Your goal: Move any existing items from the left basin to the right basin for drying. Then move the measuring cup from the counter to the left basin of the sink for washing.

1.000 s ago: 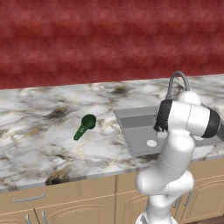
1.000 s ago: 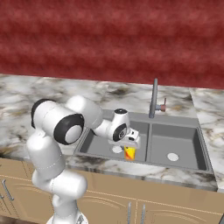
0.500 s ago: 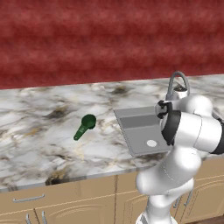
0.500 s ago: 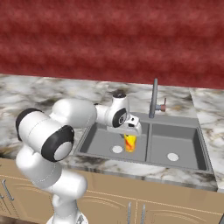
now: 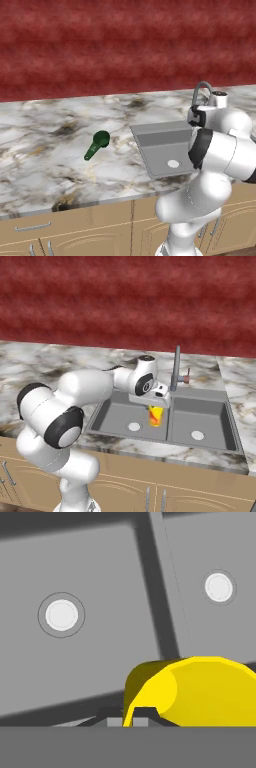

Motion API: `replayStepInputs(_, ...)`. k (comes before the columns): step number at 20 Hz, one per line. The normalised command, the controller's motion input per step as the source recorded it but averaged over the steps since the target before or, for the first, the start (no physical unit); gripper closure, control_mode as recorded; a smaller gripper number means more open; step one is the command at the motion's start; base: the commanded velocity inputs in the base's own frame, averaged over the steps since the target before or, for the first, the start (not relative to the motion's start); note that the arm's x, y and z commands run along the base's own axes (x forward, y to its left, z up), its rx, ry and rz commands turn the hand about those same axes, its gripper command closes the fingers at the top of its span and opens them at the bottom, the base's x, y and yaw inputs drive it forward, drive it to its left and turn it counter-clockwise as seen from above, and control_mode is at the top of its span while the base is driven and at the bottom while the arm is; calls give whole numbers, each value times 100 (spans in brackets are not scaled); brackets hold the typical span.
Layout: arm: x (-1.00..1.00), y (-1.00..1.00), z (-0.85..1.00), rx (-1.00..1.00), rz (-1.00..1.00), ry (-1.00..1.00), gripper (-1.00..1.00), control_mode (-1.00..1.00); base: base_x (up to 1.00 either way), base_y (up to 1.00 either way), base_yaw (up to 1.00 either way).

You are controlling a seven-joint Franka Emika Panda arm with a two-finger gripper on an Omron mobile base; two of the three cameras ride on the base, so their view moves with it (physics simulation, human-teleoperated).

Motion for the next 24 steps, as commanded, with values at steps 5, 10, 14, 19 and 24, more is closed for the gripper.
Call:
replayStepInputs(5,-11,-48,25,3,0,0,100,-100,0,0,0)
replayStepInputs(10,-3,-50,14,0,0,-1,100,-100,0,0,0)
replayStepInputs(14,0,-38,-9,0,0,-1,100,-100,0,0,0)
replayStepInputs(19,6,-33,-17,-1,0,0,100,-100,0,0,0)
replayStepInputs(24,11,-34,-8,0,0,-1,100,-100,0,0,0)
